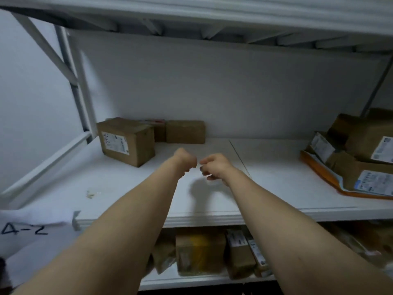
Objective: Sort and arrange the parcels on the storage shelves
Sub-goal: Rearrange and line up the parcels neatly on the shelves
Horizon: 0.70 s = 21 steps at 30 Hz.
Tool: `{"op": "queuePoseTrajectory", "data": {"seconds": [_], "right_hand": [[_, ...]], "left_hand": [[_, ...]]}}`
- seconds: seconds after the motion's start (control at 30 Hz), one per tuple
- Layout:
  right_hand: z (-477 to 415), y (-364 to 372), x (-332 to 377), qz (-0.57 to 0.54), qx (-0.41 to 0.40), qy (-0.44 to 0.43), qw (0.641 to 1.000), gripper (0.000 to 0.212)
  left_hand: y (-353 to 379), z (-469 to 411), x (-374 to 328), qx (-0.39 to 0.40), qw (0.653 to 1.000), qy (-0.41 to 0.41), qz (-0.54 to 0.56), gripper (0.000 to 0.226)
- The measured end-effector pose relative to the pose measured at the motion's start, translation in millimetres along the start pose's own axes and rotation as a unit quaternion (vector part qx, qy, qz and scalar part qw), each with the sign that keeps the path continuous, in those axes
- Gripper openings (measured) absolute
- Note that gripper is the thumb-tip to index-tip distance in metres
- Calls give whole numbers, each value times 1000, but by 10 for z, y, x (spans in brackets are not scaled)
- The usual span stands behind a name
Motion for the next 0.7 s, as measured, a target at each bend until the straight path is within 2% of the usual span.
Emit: {"op": "queuePoseTrajectory", "data": {"seconds": [0.07, 0.23, 0.33, 0.5, 0.63, 0.7], "right_hand": [[-221, 317, 137, 11, 6, -6, 1000, 31], [-697, 1124, 567, 31, 13, -49, 998, 35], [-947, 1533, 780, 44, 32, -60, 997, 45], [-1209, 1809, 998, 80, 22, -92, 992, 64], [-1503, 2006, 1025, 178, -14, -72, 981, 121], [-1625, 2098, 1024, 207, -19, -68, 976, 135]], "left_hand": [[-314, -195, 211, -40, 999, -4, 22, 36], [-1210, -623, 690, -147, 988, -14, 53, 26], [-1713, -878, 973, -208, 977, -19, 49, 34], [-2066, -1236, 1307, -206, 977, -54, 0, 28], [-2346, -1547, 1710, -224, 964, -141, 27, 24], [-2374, -1790, 1894, -209, 963, -169, 3, 28]]}}
Point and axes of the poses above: each hand's wrist, its own z-axis away from the middle knuckle, its own y-axis out of the palm, x = y × z, the point moved 9 cm from there along -z, towards the middle knuckle, and after that the axes turned 15 degrees about -z, right-handed, at the moved point
